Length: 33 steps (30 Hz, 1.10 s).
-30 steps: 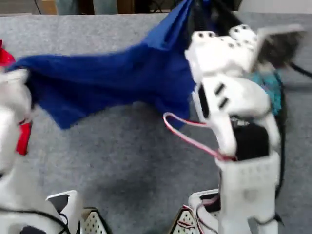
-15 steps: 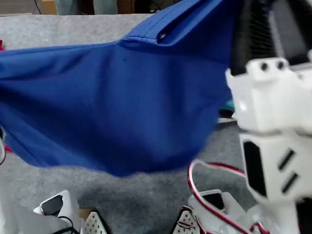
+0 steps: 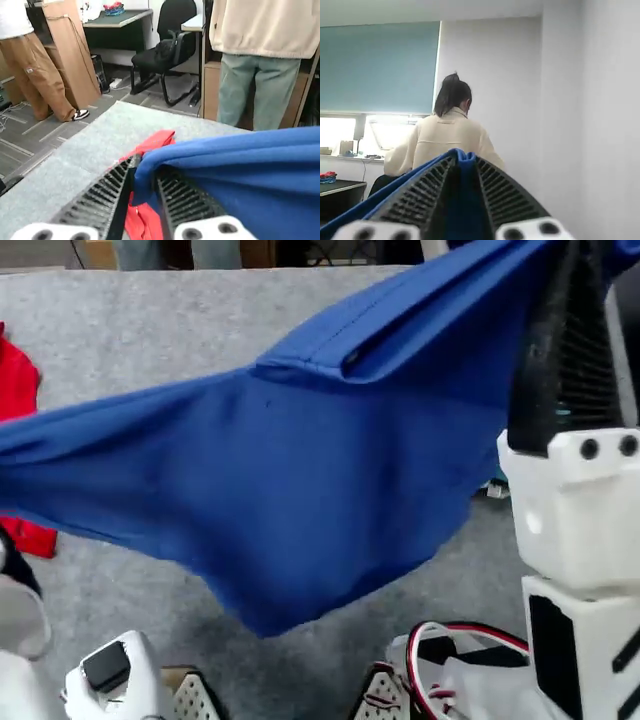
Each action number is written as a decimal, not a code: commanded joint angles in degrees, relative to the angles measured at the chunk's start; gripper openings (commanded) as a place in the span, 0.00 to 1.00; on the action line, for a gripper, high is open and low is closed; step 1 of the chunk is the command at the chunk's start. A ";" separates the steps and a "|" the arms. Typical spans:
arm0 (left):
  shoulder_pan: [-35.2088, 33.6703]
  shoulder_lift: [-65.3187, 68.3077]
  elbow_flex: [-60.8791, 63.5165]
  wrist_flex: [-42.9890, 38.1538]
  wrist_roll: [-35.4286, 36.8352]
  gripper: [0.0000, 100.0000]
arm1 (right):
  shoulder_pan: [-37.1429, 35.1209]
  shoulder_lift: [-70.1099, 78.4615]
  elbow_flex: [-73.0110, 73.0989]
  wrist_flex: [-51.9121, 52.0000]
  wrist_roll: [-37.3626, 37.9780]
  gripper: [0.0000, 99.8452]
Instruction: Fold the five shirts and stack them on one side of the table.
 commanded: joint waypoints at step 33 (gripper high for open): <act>13.41 -10.55 54.55 -34.02 1.23 0.03 | -5.10 -5.67 63.69 -33.05 0.44 0.01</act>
